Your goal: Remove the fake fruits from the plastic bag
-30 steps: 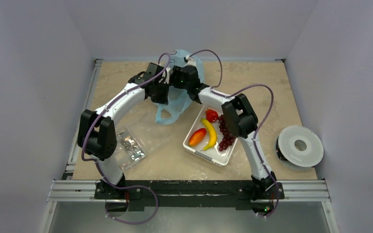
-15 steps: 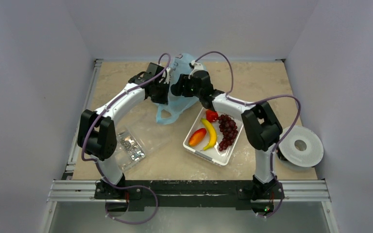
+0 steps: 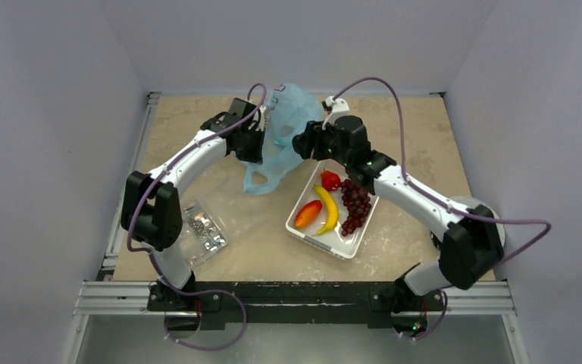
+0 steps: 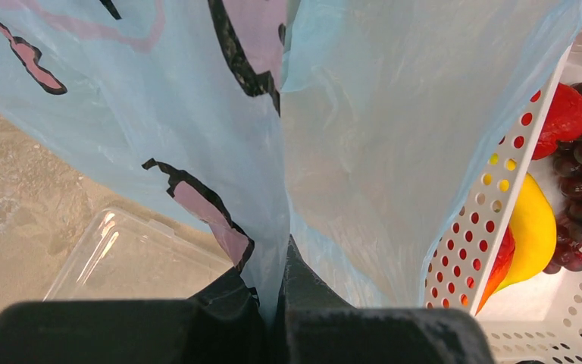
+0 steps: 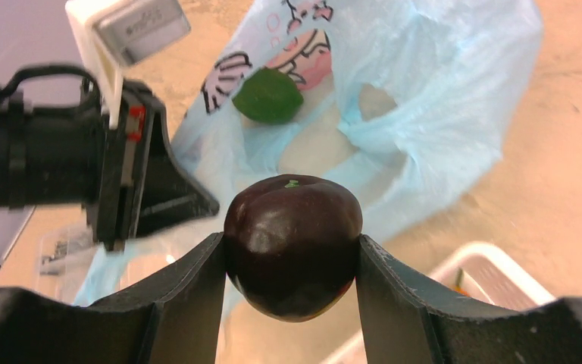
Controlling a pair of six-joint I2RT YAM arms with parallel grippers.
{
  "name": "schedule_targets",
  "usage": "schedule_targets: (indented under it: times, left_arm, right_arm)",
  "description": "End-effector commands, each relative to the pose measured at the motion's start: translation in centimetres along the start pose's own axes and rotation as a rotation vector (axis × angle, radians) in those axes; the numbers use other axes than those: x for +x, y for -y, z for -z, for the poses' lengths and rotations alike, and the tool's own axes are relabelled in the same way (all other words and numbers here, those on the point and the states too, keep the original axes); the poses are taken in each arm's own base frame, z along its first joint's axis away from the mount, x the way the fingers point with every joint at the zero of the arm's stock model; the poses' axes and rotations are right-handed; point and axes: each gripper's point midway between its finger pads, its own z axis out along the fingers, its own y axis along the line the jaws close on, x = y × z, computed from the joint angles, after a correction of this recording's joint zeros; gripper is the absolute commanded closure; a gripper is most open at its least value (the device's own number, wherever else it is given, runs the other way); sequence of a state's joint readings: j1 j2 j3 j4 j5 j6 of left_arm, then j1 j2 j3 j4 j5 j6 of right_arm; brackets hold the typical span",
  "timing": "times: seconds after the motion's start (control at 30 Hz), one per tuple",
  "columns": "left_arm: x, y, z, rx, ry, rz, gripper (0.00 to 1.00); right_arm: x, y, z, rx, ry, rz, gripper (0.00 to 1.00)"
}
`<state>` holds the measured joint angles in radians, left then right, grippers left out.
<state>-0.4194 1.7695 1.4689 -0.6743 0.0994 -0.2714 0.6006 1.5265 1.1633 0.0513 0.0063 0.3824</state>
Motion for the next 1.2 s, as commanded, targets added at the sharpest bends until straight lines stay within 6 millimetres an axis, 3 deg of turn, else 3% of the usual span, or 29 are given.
schedule_targets:
  times: [0.0, 0.13, 0.17, 0.3, 0.57, 0.83, 1.17]
  left_arm:
    - [-1.2, 0.4, 1.2, 0.007, 0.053, -0.013, 1.00]
    - [-0.9, 0.8, 1.0, 0.030, 0.040, -0.007, 1.00]
    - [-0.8, 0.7, 0.8, 0.026, 0.036, -0.006, 1.00]
    - [-0.8, 0.7, 0.6, 0.022, 0.034, -0.008, 1.00]
    - [-0.6, 0.8, 0.2, 0.033, 0.018, -0.002, 1.00]
    - [-0.5, 1.2, 0.0, 0.046, 0.012, -0.002, 1.00]
    - [-0.6, 1.3, 0.3, 0.044, 0.017, -0.009, 1.00]
  right_arm:
    - [2.4, 2.6, 5.7, 0.116, -0.079, 0.033, 1.00]
    - [5.8, 5.8, 9.7, 0.265, -0.171, 0.013, 1.00]
    - [7.5, 6.8, 11.0, 0.324, -0.243, -0.006, 1.00]
    - [10.8, 7.9, 14.0, 0.406, -0.392, -0.041, 1.00]
    - [16.8, 7.8, 15.8, 0.398, -0.619, -0.084, 0.91]
    - [20.6, 7.0, 16.2, 0.335, -0.755, -0.055, 0.72]
    - [22.2, 5.4, 16.0, 0.275, -0.814, -0.004, 0.49]
